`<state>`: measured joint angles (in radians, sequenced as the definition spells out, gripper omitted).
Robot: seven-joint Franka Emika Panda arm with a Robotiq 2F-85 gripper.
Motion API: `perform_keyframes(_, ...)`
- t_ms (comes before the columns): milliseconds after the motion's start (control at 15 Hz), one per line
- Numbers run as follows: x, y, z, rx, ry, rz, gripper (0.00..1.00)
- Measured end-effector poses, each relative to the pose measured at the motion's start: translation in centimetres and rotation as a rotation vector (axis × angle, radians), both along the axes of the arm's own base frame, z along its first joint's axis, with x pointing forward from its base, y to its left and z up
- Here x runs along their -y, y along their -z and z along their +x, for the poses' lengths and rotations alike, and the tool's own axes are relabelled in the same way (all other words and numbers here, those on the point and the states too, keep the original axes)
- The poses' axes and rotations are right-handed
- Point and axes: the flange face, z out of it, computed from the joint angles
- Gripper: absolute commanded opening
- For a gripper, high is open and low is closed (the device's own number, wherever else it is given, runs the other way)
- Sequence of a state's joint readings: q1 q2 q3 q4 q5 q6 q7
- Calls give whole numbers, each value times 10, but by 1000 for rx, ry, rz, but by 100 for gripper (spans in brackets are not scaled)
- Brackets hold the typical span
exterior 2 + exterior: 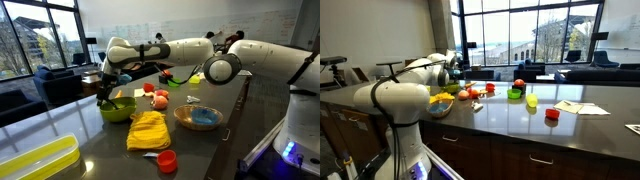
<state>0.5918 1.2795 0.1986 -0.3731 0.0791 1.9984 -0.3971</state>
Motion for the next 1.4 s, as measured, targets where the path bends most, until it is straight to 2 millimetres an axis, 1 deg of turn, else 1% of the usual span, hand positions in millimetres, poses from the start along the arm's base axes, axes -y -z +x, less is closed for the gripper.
perform_keyframes(133, -4, -1, -3, 1, -9, 2, 100)
perform_keyframes(267, -14, -5, -11, 11, -31, 7, 100)
perform_keyframes(533, -40, -23, -31, 43, -67, 21, 100)
perform_keyframes(733, -51, -35, -40, 83, -81, 15, 100)
perform_keyframes(867, -53, -40, -41, 120, -64, -1, 100)
perform_keyframes(1000, -50, -42, -36, 158, -17, -21, 100)
perform_keyframes(1400, -33, -43, -20, 200, 156, -69, 100)
